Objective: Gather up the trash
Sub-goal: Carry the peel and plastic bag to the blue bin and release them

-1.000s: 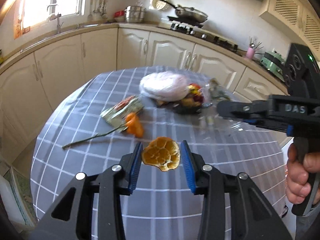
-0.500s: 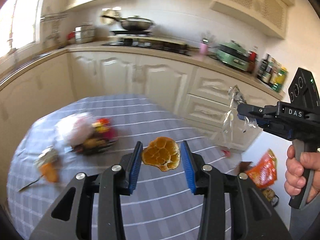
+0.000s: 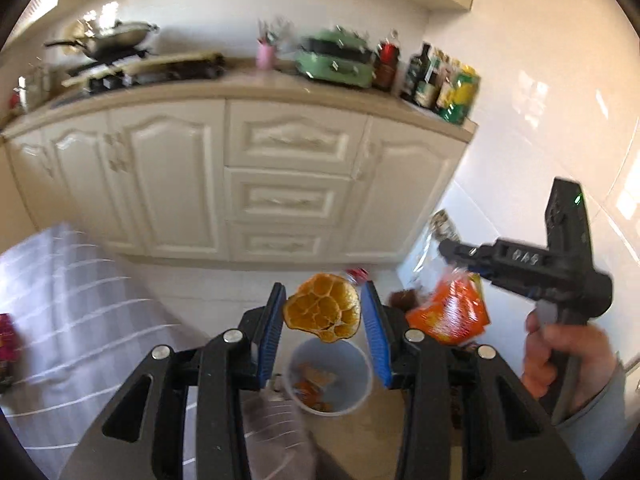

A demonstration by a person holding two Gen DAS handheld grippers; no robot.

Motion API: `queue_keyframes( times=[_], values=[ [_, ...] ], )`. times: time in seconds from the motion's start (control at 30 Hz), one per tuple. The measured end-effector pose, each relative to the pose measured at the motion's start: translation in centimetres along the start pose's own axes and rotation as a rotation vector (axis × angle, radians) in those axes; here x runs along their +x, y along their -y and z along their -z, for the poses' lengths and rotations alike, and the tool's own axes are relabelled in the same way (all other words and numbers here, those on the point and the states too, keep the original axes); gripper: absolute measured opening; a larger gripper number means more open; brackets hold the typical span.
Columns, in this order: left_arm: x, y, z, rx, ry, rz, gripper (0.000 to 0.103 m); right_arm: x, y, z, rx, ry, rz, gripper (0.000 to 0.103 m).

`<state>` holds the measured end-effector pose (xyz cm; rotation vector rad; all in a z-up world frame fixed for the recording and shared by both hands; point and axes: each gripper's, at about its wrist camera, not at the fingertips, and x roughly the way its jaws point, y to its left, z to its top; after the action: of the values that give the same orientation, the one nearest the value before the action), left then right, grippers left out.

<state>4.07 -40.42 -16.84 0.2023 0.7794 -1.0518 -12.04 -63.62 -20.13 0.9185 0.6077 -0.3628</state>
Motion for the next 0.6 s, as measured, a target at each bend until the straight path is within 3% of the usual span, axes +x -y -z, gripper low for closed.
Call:
queue_keyframes(
  times=[0.3, 0.5, 0.6],
  values=[
    [12.3, 3.8, 1.5, 0.021, -0.247, 0.041, 0.038, 7.4, 7.3, 2.6, 0.083, -0.163, 0.153, 0.026],
    [19.7, 3.3, 3.8, -0.021, -0.428, 0.028, 0.038, 11.5, 11.2, 4.1, 0.151, -0.25, 0.192, 0.026],
    [21.7, 3.3, 4.4, -0.01, -0.469, 0.017, 0.039, 13.0, 12.5, 4.4, 0.184, -0.28, 0.202, 0.028]
  ],
)
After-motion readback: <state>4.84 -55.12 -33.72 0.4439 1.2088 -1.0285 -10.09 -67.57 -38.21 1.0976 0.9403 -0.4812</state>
